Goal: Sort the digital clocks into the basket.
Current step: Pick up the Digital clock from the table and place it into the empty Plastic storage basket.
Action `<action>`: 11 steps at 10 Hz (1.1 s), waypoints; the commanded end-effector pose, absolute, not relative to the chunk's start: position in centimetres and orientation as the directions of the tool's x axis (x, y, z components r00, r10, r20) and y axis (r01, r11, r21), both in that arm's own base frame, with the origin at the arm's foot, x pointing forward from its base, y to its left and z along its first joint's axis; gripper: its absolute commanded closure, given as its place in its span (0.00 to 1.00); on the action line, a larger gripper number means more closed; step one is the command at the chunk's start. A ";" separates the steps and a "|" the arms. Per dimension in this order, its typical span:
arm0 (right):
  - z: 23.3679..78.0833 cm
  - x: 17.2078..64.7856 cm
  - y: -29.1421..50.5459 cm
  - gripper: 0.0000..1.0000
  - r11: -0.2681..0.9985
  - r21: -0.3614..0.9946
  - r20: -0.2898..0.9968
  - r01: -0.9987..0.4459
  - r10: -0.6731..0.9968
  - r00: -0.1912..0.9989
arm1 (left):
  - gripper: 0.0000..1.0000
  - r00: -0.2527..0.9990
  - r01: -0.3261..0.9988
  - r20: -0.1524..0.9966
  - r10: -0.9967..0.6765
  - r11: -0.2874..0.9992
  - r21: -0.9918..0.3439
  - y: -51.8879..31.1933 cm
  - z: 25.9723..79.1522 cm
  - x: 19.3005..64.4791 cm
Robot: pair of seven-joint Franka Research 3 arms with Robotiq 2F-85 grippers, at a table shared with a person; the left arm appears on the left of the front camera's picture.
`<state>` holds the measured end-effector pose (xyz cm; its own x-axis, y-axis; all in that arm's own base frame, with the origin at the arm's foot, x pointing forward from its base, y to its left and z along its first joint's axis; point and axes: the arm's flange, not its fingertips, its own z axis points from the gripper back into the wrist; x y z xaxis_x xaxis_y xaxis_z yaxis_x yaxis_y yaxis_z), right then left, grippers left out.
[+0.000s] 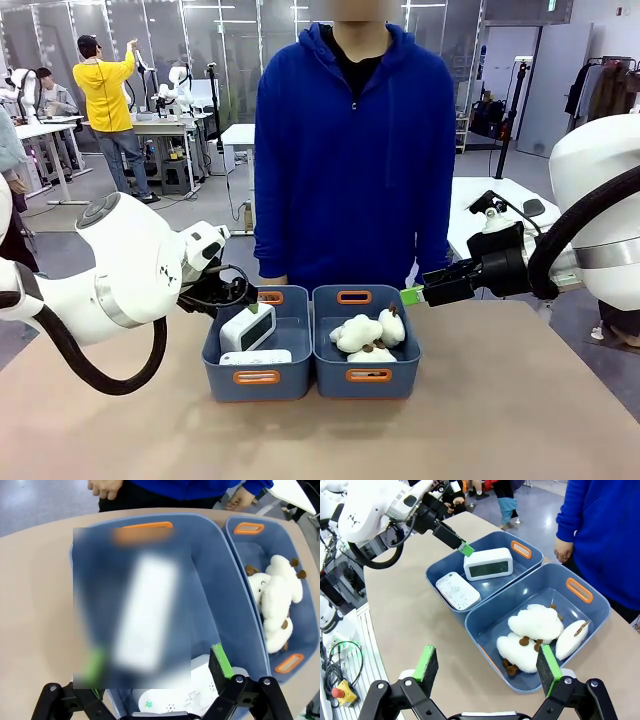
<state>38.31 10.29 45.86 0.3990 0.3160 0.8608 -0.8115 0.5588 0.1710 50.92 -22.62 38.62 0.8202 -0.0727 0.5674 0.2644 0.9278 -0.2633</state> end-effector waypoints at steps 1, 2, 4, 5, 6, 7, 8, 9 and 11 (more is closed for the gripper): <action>45.6 38.4 10.0 0.00 0.549 0.159 0.863 -0.821 0.327 0.386 | 0.00 0.820 0.266 0.567 -0.075 0.928 -0.262 -22.8 38.5 51.1; 45.6 38.4 10.0 0.00 0.549 0.159 0.863 -0.821 0.327 0.386 | 0.00 0.820 0.266 0.567 -0.075 0.928 -0.262 -22.8 38.5 51.1; 45.6 38.4 10.0 0.00 0.549 0.159 0.863 -0.821 0.327 0.386 | 0.00 0.820 0.266 0.567 -0.075 0.928 -0.262 -22.8 38.5 51.1; 45.6 38.4 10.0 0.00 0.549 0.159 0.863 -0.821 0.327 0.386 | 0.00 0.820 0.266 0.567 -0.075 0.928 -0.262 -22.8 38.5 51.1; 45.6 38.4 10.0 0.00 0.549 0.159 0.863 -0.821 0.327 0.386 | 0.00 0.820 0.266 0.567 -0.075 0.928 -0.262 -22.8 38.5 51.1; 45.6 38.4 10.0 0.00 0.549 0.159 0.863 -0.821 0.327 0.386 | 0.00 0.820 0.266 0.567 -0.075 0.928 -0.262 -22.8 38.5 51.1; 45.6 38.4 10.0 0.00 0.549 0.159 0.863 -0.821 0.327 0.386 | 0.00 0.820 0.266 0.567 -0.075 0.928 -0.262 -22.8 38.5 51.1; 45.6 38.4 10.0 0.00 0.549 0.159 0.863 -0.821 0.327 0.386 | 0.00 0.820 0.266 0.567 -0.075 0.928 -0.262 -22.8 38.5 51.1; 45.6 38.4 10.0 0.00 0.549 0.159 0.863 -0.821 0.327 0.386 | 0.00 0.852 0.304 0.516 -0.091 0.888 -0.346 -20.2 41.9 50.7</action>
<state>38.32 10.29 45.85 0.3991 0.3161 0.8607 -0.8115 0.5588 0.1711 50.93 -22.49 39.33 0.8309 -0.0738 0.5515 0.2701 0.9200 -0.2839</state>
